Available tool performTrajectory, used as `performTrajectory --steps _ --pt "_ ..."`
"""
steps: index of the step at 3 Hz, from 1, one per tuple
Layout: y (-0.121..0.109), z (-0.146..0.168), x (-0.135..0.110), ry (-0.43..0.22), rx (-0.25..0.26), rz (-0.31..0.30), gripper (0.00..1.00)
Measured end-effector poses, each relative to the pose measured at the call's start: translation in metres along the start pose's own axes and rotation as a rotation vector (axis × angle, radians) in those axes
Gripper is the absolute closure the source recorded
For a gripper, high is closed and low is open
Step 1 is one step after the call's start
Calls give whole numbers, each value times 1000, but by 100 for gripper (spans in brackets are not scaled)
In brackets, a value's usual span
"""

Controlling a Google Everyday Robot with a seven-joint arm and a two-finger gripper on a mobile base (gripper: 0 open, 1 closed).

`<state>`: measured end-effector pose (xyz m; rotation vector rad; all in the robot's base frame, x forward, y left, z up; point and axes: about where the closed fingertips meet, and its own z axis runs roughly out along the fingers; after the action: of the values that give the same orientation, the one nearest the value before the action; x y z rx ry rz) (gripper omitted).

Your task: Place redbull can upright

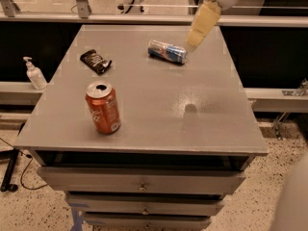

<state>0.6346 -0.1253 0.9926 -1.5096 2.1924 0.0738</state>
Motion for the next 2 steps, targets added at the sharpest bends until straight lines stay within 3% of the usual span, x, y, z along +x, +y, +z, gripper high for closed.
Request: performTrajectory --steps 2 --pt "-41 67 -44 -47 5 123 0"
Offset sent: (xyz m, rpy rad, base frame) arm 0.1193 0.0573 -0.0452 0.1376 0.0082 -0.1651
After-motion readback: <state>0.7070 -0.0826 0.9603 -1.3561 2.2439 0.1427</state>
